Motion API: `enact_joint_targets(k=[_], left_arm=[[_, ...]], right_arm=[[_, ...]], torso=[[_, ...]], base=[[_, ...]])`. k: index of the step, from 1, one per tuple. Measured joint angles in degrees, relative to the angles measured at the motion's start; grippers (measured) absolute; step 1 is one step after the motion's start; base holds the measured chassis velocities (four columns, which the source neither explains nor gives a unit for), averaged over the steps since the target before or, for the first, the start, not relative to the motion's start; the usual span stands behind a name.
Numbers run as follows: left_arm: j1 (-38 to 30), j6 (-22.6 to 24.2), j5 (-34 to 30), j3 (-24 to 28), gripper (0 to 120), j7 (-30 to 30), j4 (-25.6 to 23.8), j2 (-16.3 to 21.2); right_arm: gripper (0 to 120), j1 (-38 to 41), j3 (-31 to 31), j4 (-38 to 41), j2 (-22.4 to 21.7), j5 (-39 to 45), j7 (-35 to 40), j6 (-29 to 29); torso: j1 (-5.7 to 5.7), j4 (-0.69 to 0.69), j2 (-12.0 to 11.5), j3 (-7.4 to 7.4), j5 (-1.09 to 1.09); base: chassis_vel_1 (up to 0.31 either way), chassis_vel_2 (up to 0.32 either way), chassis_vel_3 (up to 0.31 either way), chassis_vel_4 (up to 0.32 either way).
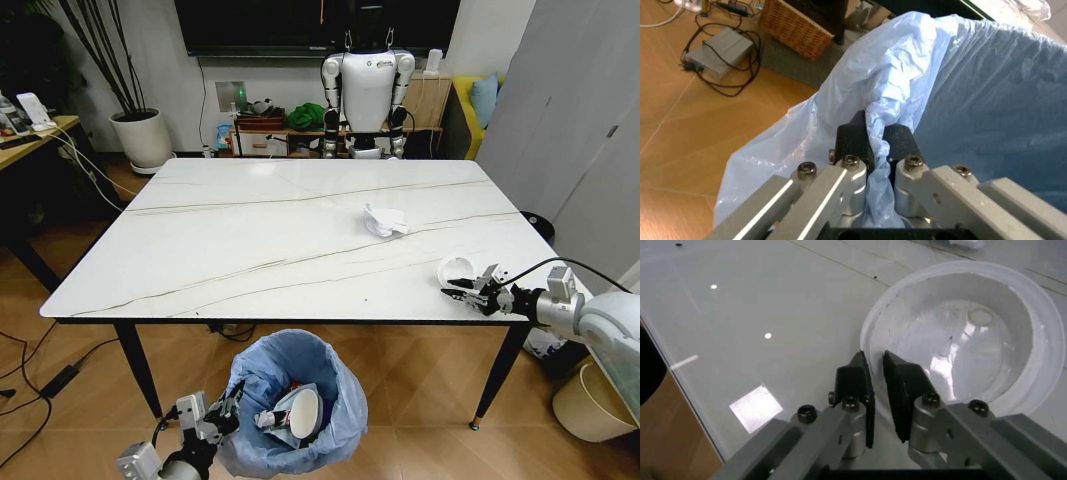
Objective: Pick up the trash bin and place the trash from the table into it.
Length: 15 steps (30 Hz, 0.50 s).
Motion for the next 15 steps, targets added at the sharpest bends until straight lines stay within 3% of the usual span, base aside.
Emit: enact_joint_targets(k=[3,15], left_arm=[[0.0,0.0,0.0,0.1,0,0.0,0.1,-0.1],[-0.1,0.0,0.1,0.2,0,0.0,0.1,-0.2]], right_arm=[[0,0.1,0.0,-0.2,0.1,0.0,0.0,0.0],[0,-0.2,0.6,-0.5,-0.1,-0.1,-0.7,0.4]], torso=[[0.00,0.01,0.0,0.00,0.00],[0.00,0.00,0.0,0.00,0.02]], base=[[0.000,0.000,0.000,0.000],[0.000,0.000,0.000,0.000]])
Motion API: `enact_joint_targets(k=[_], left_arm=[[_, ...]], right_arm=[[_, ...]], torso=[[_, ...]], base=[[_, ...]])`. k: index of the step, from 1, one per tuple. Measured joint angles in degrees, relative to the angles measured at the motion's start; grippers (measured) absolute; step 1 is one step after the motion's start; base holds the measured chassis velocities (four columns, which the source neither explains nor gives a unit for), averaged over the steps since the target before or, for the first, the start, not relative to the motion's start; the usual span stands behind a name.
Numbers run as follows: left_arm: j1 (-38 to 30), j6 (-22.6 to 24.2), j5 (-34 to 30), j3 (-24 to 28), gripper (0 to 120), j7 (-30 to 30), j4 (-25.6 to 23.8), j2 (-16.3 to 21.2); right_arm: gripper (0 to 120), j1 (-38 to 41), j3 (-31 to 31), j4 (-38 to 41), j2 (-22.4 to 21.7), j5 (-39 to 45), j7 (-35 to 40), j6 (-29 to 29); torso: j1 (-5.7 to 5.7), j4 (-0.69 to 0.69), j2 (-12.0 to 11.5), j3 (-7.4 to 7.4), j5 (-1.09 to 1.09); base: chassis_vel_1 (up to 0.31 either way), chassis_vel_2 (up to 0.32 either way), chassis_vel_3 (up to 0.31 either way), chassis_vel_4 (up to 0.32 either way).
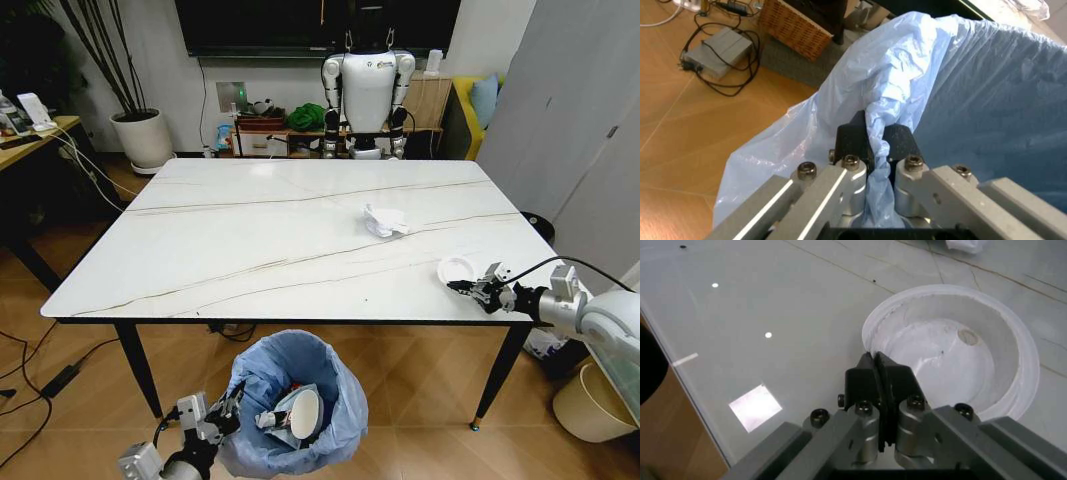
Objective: Pick up the trash bin and place the trash from the table into it.
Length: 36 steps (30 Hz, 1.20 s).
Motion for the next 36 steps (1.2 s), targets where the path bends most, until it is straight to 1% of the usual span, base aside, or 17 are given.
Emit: enact_joint_targets(k=[2,4,5,7,9,10,13,14,15,16,17,18,20,22,24,30,36], left_arm=[[0.3,0.0,0.2,0.1,0,0.0,-0.4,0.0],[1.0,0.0,1.1,0.5,0,0.0,-0.8,-0.4],[1.0,0.0,1.1,0.5,0,0.0,-0.8,-0.4],[1.2,-0.1,1.4,0.8,0,0.0,-1.3,-0.6],[1.3,-0.1,1.6,1.0,0,0.0,-2.0,-0.8],[1.3,-0.1,1.6,1.0,0,0.0,-2.0,-0.8],[1.2,-0.1,1.7,1.2,0,0.0,-2.5,-0.9],[1.2,-0.1,1.7,1.2,0,0.0,-2.5,-0.9],[1.2,-0.1,1.8,1.4,0,0.0,-2.7,-1.0],[1.2,-0.1,1.9,1.4,0,0.0,-2.8,-1.2],[1.2,-0.1,2.2,1.4,0,0.0,-2.9,-1.5],[1.2,-0.1,2.2,1.4,0,0.0,-2.9,-1.5],[1.1,-0.1,2.4,1.5,0,-0.1,-3.1,-2.0],[1.0,-0.1,2.4,1.5,0,-0.1,-3.1,-2.1],[0.3,0.0,2.4,1.9,0,-0.2,-3.2,-2.4],[-1.1,0.2,1.8,2.9,0,-0.3,-2.3,-2.0],[-1.5,0.3,1.6,3.0,0,-0.3,-1.8,-2.0]], right_arm=[[0,0.0,0.9,1.4,-0.3,-0.8,-1.1,1.1],[0,0.6,2.1,5.6,-1.1,-0.6,-2.6,3.8],[0,0.6,2.1,5.6,-1.1,-0.6,-2.6,3.8],[0,1.1,2.5,8.4,-1.5,-0.5,-3.3,5.4],[0,1.6,2.9,11.1,-1.8,-0.5,-4.9,7.0],[0,1.6,2.9,11.1,-1.8,-0.5,-4.9,7.0],[0,1.6,2.9,15.6,-2.2,-0.8,-7.6,10.5],[0,1.6,2.9,15.6,-2.2,-0.8,-7.6,10.5],[0,1.3,2.5,18.2,-2.2,-1.6,-8.3,12.9],[0,1.1,2.2,19.9,-2.1,-2.1,-8.8,13.7],[0,0.9,1.9,21.5,-1.9,-2.7,-9.6,14.1],[0,0.9,1.9,21.5,-1.9,-2.7,-9.6,14.1],[0,0.5,1.2,25.1,-1.9,-4.4,-10.7,15.3],[0,0.4,1.1,25.6,-2.0,-4.7,-10.7,15.5],[0,-0.3,0.6,28.8,-2.7,-7.3,-10.8,15.9],[0,-0.1,-2.2,30.2,-2.0,-12.5,-10.4,16.8],[0,1.0,-4.7,30.1,-1.7,-14.9,-10.1,17.9]], torso=[[0.00,-0.02,0.0,0.02,0.05],[0.00,0.00,0.0,0.01,-0.05],[0.00,0.00,0.0,0.01,-0.05],[0.00,0.02,0.0,0.01,0.01],[0.00,0.01,0.0,0.01,-0.03],[0.00,0.01,0.0,0.01,-0.03],[0.00,0.00,0.0,0.01,-0.01],[0.00,0.00,0.0,0.01,-0.01],[0.00,0.00,0.0,0.01,-0.02],[0.00,0.00,0.0,0.00,-0.01],[0.00,0.00,0.0,0.01,0.00],[0.00,0.00,0.0,0.01,0.00],[0.00,0.01,0.0,0.00,-0.01],[0.00,0.01,0.0,0.00,-0.01],[0.00,0.00,0.0,0.00,-0.04],[0.00,0.00,0.0,0.00,-0.01],[0.00,0.00,0.0,0.00,-0.01]], base=[[0.000,0.000,0.000,0.000],[0.000,0.000,0.000,0.000],[0.000,0.000,0.000,0.000],[0.000,0.000,0.000,0.000],[0.000,0.000,0.000,0.000],[0.000,0.000,0.000,0.000],[0.000,0.000,0.000,0.000],[0.000,0.000,0.000,0.000],[0.000,0.000,0.000,0.000],[0.000,0.000,0.000,0.000],[0.000,0.000,0.000,0.000],[0.000,0.000,0.000,0.000],[0.000,0.000,0.000,0.000],[0.000,0.000,0.000,0.000],[0.000,0.000,0.000,0.000],[0.000,0.000,0.000,0.000],[0.000,0.000,0.000,0.000]])
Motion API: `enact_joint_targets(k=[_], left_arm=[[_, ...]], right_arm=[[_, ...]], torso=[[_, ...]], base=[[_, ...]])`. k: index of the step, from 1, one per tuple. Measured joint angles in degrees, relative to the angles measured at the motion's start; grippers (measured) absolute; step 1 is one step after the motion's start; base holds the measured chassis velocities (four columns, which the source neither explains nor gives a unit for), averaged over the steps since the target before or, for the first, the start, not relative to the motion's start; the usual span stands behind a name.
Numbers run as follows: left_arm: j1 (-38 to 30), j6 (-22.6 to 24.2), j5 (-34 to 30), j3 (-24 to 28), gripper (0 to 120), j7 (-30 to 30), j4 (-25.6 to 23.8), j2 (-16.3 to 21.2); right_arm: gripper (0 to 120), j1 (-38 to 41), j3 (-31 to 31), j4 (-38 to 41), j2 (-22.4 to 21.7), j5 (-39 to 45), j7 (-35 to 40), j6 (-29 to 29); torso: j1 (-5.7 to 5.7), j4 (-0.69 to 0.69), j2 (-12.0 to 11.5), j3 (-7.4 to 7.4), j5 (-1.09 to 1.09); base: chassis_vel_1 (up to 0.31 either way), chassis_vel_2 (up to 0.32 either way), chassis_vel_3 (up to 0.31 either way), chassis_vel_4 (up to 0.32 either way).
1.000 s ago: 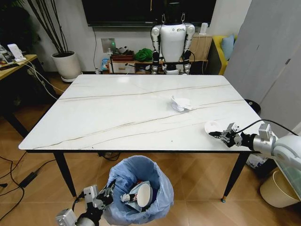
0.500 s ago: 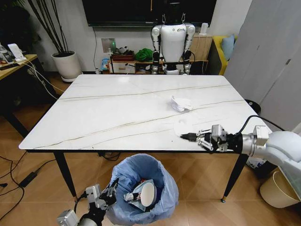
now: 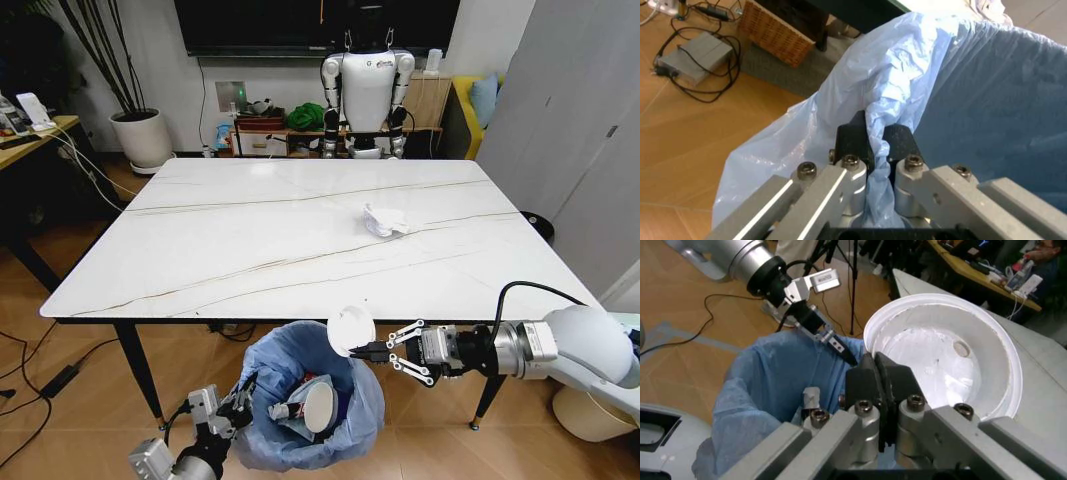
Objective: Pick up the trash bin and place the trash from the table into it.
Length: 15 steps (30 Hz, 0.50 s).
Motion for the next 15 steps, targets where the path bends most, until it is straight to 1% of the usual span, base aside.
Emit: enact_joint_targets(k=[2,10,11,13,14,15], left_arm=[[-0.1,0.0,0.0,0.1,0,0.0,0.3,-0.2],[-0.7,0.1,-0.1,0.1,0,0.0,0.7,-0.5],[-0.7,0.2,-0.2,0.1,0,0.0,0.7,-0.6],[-0.8,0.2,-0.2,0.0,0,0.0,0.9,-0.7],[-0.8,0.2,-0.2,0.0,0,0.0,0.9,-0.7],[-0.8,0.2,-0.2,0.0,0,0.0,0.9,-0.8]], right_arm=[[0,0.2,-1.2,-0.4,0.5,-1.4,0.2,0.8],[1,0.2,-2.5,-1.7,1.9,-3.0,-0.1,1.6],[4,0.2,-2.7,-1.9,2.1,-3.3,-0.2,1.8],[14,0.1,-3.0,-2.3,2.5,-3.9,-0.5,2.0],[14,0.1,-3.0,-2.3,2.5,-3.9,-0.5,2.0],[19,0.0,-3.1,-2.4,2.6,-4.0,-0.6,2.1]], torso=[[0.00,0.00,0.0,0.00,0.00],[0.00,0.00,0.0,0.00,0.00],[0.00,0.00,0.0,0.00,0.00],[0.00,0.00,0.0,0.00,0.00],[0.00,0.00,0.0,0.00,0.00],[0.00,0.00,0.0,0.00,0.00]], base=[[0.000,0.000,0.000,0.000],[0.000,0.000,0.000,0.000],[0.000,0.000,0.000,0.000],[0.000,0.000,0.000,0.000],[0.000,0.000,0.000,0.000],[0.000,0.000,0.000,0.000]])
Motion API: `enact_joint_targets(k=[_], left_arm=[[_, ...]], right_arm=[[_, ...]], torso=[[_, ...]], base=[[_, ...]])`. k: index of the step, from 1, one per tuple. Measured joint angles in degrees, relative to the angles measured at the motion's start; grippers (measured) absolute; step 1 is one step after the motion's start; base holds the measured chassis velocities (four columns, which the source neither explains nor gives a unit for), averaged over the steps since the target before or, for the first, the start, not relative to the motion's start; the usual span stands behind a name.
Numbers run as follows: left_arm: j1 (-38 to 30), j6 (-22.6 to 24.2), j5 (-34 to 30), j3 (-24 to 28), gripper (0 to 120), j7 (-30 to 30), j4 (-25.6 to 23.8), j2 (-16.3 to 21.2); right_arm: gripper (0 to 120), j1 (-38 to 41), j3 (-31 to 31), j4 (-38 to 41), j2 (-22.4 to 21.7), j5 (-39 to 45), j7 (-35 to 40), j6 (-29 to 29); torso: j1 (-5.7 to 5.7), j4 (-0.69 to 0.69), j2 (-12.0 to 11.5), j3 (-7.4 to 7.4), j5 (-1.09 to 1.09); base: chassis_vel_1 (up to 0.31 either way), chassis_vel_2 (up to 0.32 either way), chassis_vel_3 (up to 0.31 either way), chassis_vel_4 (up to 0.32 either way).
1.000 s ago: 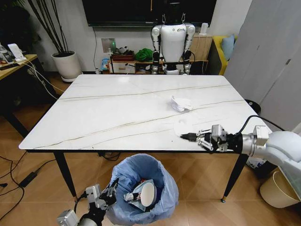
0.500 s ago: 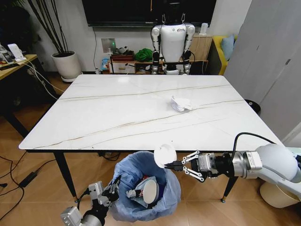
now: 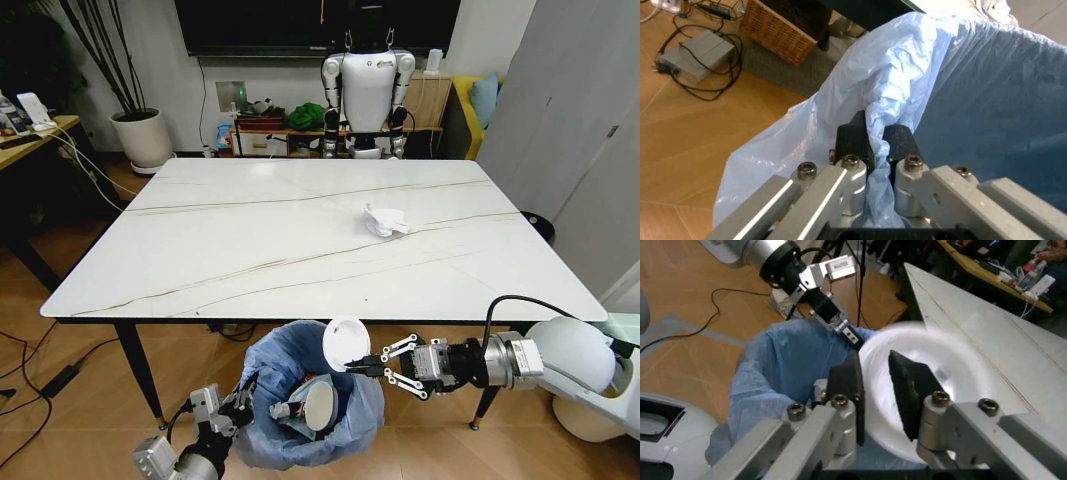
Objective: Pick up the trash bin and place the trash from the table into it.
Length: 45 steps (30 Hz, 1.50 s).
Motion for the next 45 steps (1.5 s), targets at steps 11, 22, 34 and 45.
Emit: enact_joint_targets(k=[11,22,34,45], left_arm=[[-0.5,0.0,0.0,0.1,0,0.0,0.4,-0.6],[2.7,-0.5,1.3,-1.4,0,0.9,0.0,-0.6],[6.3,-0.5,1.3,-3.4,0,0.6,-1.6,1.1],[6.0,0.1,0.8,-3.5,0,0.0,-1.6,2.9]], right_arm=[[58,-0.1,0.7,-0.3,-0.6,-0.1,0.0,0.3],[96,2.0,4.4,-5.4,3.0,8.6,14.0,-1.7],[100,5.4,4.3,-10.1,10.1,16.5,38.6,-8.6],[100,16.7,-2.0,-15.9,14.4,23.2,43.5,-23.2]], torso=[[0.00,0.00,0.0,0.00,0.00],[0.00,0.00,0.0,0.00,0.00],[0.00,-0.01,0.0,0.00,0.01],[0.00,-0.02,0.0,0.00,-0.03]], base=[[0.000,0.000,0.000,0.000],[0.000,0.000,0.000,0.000],[0.000,0.000,0.000,0.000],[0.000,0.000,0.000,0.000]])
